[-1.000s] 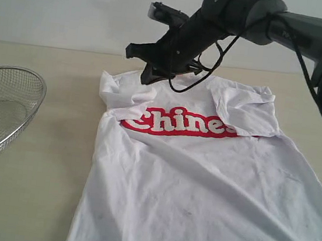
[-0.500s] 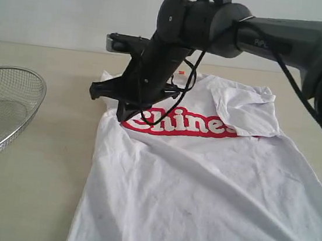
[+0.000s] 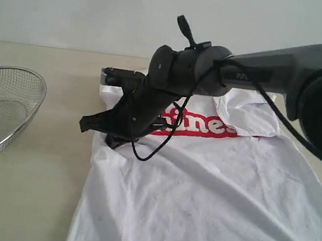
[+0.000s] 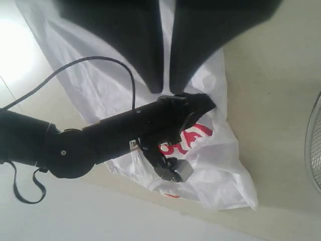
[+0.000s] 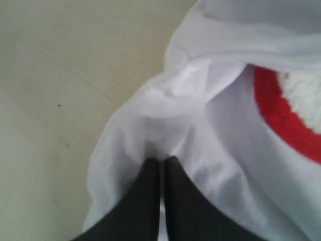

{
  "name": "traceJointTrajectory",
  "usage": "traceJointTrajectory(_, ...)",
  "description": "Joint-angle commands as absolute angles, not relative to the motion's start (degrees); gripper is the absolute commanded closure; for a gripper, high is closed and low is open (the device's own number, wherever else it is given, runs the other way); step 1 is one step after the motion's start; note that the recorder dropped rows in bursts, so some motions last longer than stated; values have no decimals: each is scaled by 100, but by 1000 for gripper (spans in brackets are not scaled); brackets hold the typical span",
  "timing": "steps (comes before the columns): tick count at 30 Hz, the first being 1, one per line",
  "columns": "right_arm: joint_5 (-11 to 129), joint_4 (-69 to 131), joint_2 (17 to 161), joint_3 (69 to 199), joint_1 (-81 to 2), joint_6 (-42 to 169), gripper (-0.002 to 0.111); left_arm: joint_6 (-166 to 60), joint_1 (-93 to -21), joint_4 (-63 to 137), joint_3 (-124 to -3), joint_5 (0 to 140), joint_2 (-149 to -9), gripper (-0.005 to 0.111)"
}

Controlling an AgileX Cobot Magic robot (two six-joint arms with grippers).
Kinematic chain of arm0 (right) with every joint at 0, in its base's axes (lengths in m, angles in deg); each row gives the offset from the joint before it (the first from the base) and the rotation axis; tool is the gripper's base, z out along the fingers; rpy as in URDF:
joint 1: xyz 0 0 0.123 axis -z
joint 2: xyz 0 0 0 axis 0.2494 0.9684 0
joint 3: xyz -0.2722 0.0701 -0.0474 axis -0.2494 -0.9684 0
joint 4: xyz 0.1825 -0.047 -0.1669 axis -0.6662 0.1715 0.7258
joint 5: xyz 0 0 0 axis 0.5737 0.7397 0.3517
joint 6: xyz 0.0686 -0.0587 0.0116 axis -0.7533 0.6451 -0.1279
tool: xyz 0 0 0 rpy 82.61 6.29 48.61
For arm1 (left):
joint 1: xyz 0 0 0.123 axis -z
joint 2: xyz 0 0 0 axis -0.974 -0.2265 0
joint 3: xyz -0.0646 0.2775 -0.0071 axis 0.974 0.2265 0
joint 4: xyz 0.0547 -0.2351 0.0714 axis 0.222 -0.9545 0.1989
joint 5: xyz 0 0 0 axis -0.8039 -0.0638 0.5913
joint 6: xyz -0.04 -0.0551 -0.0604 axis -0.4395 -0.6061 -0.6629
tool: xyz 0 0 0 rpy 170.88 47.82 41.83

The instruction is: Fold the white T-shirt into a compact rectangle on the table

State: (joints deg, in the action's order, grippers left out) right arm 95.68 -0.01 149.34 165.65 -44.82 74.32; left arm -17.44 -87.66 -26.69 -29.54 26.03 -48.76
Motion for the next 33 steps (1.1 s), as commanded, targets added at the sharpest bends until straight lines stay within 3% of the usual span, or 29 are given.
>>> traceJointTrajectory(1,9515,-648,15177,16550,-4637,7875,108,-1707,-8768,-2738,-2928,2557,-4857,102)
traceJointTrajectory(14,9511,-1793,14952,16550,-4599,8633,108,-1679,-8768,-2738,-2928,2502,-4857,102)
traceJointTrajectory(26,10002,22,14322,16550,-3893,7450,108,-1529,-8768,-2698,-3089,2115,-4876,102)
traceJointTrajectory(33,9785,374,14120,16560,-3634,7430,108,-1594,-8768,-2659,-3611,2036,-5724,102)
